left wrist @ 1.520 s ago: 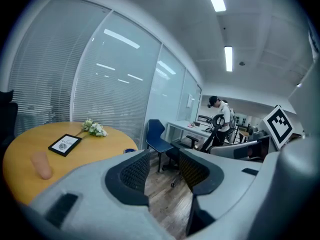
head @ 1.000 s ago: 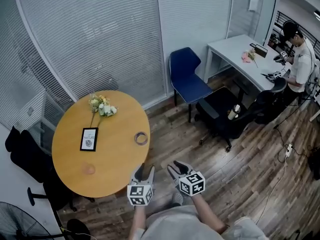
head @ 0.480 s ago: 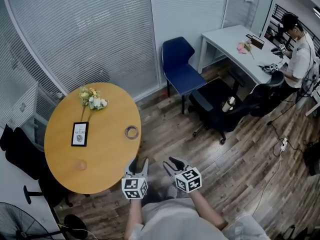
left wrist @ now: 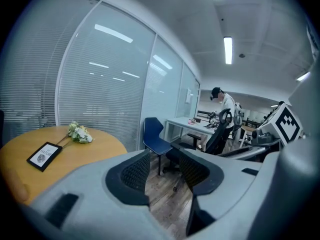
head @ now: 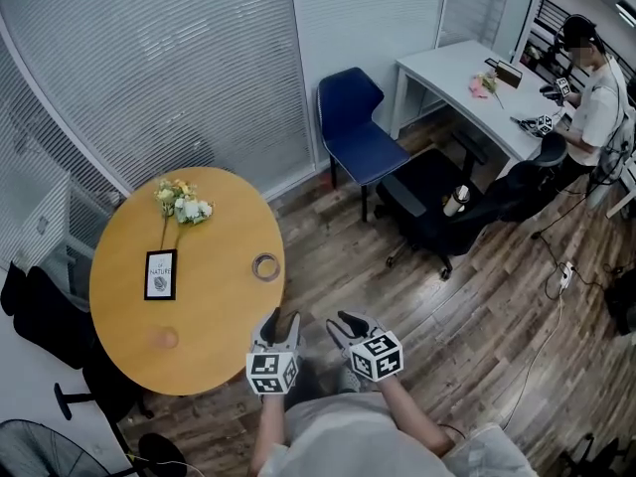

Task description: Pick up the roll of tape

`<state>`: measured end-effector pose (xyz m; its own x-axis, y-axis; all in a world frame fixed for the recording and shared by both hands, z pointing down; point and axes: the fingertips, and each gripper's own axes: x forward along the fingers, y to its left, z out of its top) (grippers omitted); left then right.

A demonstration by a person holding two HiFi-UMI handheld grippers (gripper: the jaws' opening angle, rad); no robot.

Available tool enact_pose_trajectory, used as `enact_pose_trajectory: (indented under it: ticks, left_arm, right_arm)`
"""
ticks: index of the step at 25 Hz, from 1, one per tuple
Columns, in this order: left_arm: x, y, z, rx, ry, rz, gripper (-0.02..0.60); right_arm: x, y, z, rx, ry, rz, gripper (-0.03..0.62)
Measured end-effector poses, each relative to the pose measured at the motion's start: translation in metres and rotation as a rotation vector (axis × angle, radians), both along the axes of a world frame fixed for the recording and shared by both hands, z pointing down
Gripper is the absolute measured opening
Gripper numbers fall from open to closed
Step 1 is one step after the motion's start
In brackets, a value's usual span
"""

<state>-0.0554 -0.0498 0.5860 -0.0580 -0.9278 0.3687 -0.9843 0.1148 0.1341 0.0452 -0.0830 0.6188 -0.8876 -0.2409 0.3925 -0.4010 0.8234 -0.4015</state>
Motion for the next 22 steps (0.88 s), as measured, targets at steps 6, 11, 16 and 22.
enact_pose_trajectory:
  ticks: [6, 11, 16, 22]
  left_arm:
    - [-0.034, -0.006, 0.001, -0.002, 0.006, 0.007, 0.169]
    - [-0.066, -0.016, 0.001, 0.003, 0.018, 0.015, 0.169]
    - [-0.098, -0.035, 0.003, 0.011, 0.037, 0.041, 0.169]
    - [-0.122, -0.053, 0.004, 0.009, 0.049, 0.095, 0.169]
  right_arm:
    - [-0.035, 0.008, 0.002, 0.004, 0.024, -0.022, 0.135]
    - [-0.063, 0.001, 0.002, 0.006, 0.04, -0.004, 0.135]
    - [-0.091, -0.009, 0.002, 0.015, 0.059, 0.02, 0.135]
    - [-0.114, -0.019, -0.003, 0.015, 0.061, 0.074, 0.135]
